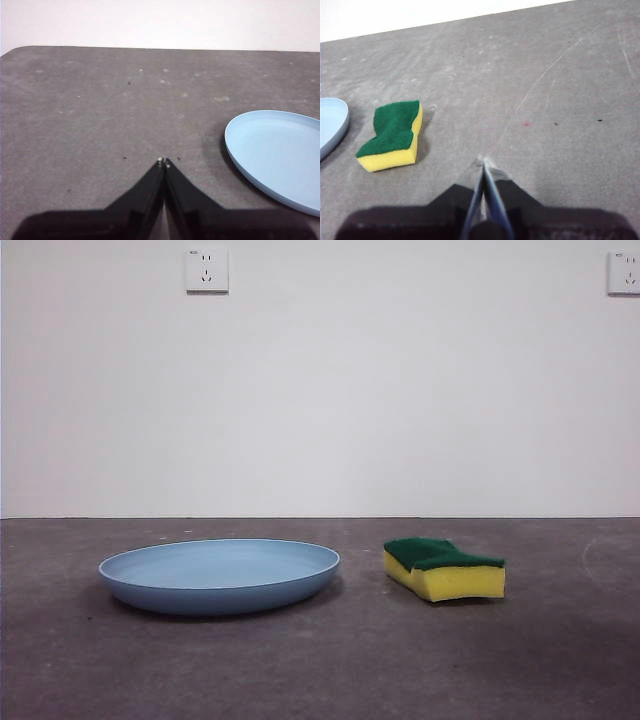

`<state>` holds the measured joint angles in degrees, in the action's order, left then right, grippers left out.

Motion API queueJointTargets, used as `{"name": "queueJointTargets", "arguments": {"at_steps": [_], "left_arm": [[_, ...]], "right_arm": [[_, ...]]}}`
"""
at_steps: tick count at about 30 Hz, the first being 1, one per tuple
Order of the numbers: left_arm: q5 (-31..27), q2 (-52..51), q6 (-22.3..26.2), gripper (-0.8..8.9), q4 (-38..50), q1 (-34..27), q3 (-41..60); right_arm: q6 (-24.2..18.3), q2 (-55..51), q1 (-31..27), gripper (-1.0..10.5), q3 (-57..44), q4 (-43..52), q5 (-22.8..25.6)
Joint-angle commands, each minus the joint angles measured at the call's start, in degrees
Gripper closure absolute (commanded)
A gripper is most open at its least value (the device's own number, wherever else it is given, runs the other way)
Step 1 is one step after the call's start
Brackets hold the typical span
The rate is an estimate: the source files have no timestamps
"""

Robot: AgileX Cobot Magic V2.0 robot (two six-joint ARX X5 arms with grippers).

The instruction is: Pick up the plate,pick up the cloth,clean the plate with the cloth

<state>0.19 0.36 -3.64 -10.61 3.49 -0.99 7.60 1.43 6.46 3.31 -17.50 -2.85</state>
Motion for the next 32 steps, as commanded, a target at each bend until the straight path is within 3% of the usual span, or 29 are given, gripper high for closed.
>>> {"name": "queueJointTargets", "arguments": {"at_steps": [1, 8, 13, 24, 32], "left_arm": [[0.0, -0.1, -0.2, 8.17, 0.3, -0.2, 0.8], [0.6, -0.1, -7.6, 8.19, 0.1, -0.2, 0.1], [1.6, 0.1, -10.6, 8.19, -1.9, -0.2, -2.9], [5.0, 13.1, -11.8, 8.19, -6.7, -0.2, -15.6], [14.1, 31.8, -8.2, 8.19, -13.4, -0.2, -29.6]], "right_arm": [[0.6, 0.1, 0.0, 9.5, -0.5, -0.1, -0.2], [10.2, 0.1, 0.0, 9.5, 0.0, -0.1, -0.3], [14.4, 1.2, 0.0, 9.6, 2.5, -0.1, -0.6], [14.1, 13.4, 0.0, 9.6, 14.7, -0.3, -1.8], [6.5, 29.2, 0.0, 9.5, 27.5, -5.7, -9.0]]}}
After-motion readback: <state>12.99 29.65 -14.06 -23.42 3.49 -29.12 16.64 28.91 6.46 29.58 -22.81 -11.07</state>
